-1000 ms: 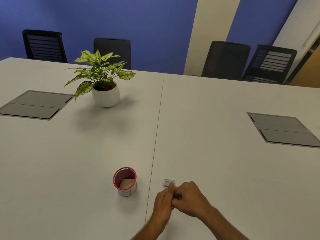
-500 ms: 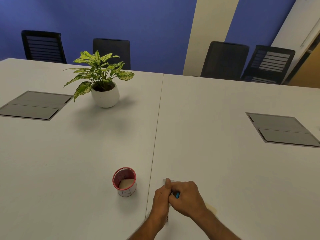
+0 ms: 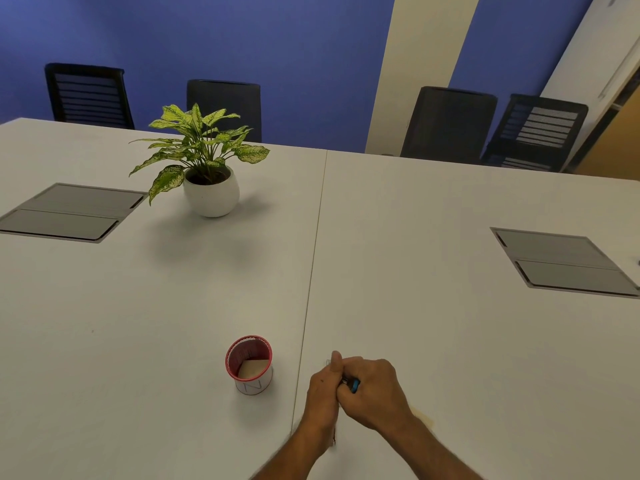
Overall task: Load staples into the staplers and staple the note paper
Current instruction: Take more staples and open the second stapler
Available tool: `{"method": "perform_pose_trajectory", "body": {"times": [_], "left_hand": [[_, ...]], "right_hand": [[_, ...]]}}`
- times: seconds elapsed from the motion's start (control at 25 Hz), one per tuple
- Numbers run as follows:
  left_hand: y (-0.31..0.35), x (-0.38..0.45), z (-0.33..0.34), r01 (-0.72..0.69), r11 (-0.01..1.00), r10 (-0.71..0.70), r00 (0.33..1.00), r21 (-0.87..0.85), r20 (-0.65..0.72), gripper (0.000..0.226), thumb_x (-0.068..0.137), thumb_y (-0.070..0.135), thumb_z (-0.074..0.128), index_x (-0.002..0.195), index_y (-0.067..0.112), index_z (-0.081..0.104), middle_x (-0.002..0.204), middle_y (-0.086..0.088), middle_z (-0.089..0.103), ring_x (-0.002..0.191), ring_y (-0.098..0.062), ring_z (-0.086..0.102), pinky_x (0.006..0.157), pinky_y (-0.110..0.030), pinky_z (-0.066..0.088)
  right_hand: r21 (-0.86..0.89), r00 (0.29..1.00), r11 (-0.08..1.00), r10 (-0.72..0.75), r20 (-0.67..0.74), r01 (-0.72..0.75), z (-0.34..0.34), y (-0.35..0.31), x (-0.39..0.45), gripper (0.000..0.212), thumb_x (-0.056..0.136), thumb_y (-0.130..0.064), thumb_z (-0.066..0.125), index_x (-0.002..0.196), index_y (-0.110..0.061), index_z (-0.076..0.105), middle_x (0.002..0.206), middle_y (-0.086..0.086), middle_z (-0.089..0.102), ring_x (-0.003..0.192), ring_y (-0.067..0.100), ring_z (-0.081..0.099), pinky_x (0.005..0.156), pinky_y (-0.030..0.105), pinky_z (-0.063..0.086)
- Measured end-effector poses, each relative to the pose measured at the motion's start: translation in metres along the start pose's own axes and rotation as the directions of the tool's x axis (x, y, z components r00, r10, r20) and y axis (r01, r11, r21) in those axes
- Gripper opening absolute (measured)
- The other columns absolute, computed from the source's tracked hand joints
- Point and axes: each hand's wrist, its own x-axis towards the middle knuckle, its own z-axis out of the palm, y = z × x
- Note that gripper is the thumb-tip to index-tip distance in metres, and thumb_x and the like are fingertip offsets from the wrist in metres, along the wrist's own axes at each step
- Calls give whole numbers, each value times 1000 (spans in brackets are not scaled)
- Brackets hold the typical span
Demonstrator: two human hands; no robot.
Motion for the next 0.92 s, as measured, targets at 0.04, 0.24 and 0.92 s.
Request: {"method": "perform_pose_trajectory", "body": {"times": [0.04, 0.24, 0.92], "left_hand": [[0, 1, 0, 3, 1000, -3, 1000, -9, 0, 67, 85, 61, 37, 103, 8, 74, 100, -14, 76, 98, -24, 73, 93, -38, 58], [1, 3, -7, -12, 1000, 12, 1000, -13, 10, 64, 85, 68, 36, 104, 24, 78, 100, 0, 79, 99, -15, 74, 88, -31, 57], [16, 12, -22, 64, 775, -145, 986, -628, -77, 79, 80, 72, 38, 116, 9, 70, 111, -21, 74, 107, -32, 69, 95, -53, 52]], "right_hand": [[-5, 1000, 1000, 2, -2, -2, 0, 0, 0, 13, 76, -24, 62, 76, -20, 75, 64, -8, 70, 55, 8, 60, 58, 21, 55], [-54, 998, 998, 46, 37, -44, -2, 8, 0, 21, 74, -17, 58, 74, -17, 79, 67, -5, 76, 59, 13, 67, 64, 29, 57], [815, 704, 271, 676, 218, -513, -7, 21, -6, 33, 72, 6, 81, 102, 0, 69, 89, 21, 73, 69, 23, 70, 59, 27, 59]]}}
